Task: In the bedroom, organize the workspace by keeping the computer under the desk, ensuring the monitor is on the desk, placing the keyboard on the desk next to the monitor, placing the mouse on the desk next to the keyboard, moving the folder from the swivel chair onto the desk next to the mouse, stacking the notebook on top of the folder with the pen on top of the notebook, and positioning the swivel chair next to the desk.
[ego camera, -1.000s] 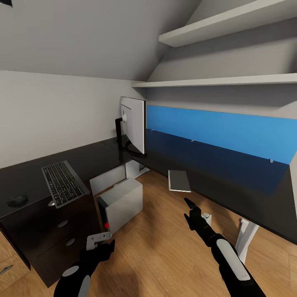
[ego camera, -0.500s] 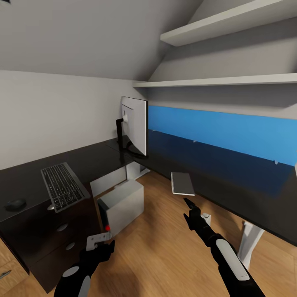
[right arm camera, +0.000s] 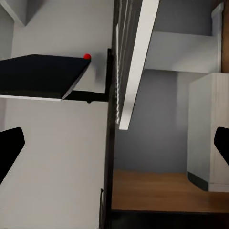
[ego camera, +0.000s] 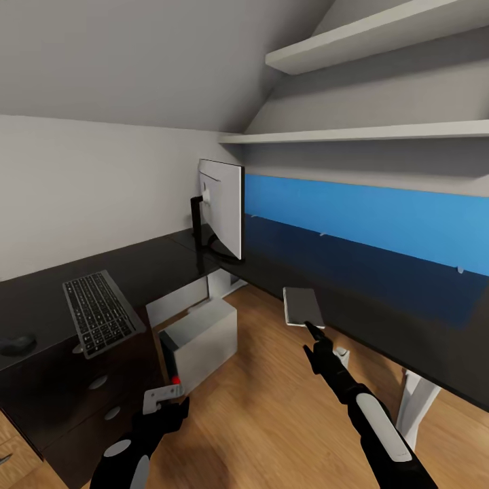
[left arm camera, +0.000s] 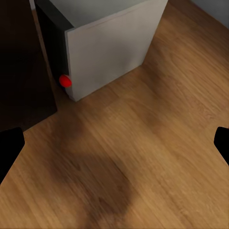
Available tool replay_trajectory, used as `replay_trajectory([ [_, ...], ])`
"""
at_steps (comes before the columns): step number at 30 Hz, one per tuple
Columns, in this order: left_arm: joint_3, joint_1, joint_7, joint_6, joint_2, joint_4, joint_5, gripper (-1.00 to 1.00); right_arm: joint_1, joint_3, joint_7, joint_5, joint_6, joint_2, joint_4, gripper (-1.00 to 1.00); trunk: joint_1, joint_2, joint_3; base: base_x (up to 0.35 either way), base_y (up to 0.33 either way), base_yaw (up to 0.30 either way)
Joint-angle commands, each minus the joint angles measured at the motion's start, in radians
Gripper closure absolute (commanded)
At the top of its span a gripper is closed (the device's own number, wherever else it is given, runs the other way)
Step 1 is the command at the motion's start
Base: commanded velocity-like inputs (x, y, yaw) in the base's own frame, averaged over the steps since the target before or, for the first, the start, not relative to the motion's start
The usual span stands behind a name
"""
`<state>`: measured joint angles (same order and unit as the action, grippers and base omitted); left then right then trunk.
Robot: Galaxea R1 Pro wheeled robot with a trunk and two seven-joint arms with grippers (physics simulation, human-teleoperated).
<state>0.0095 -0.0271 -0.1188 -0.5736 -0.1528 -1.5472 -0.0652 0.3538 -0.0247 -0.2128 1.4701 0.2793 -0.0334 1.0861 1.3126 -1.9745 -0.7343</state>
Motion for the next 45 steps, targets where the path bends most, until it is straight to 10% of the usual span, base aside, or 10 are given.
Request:
replay_trajectory([
  [1, 0.0, -0.001, -0.005, -0.005, -0.001, -0.001, -0.007, -1.0, 0.001, -0.001, -0.004, 0.008, 0.001, -0.001, 0.0, -1.0, 0.0, 0.0, -0.001, 0.005, 0.0, 0.0],
  [45, 0.0, -0.001, -0.005, -0.005, -0.001, -0.001, -0.008, -1.0, 0.001, 0.106, -0.008, 0.007, -0.02, -0.003, -0.007, -1.0, 0.0, 0.0, -0.001, 0.024, 0.0, 0.0],
])
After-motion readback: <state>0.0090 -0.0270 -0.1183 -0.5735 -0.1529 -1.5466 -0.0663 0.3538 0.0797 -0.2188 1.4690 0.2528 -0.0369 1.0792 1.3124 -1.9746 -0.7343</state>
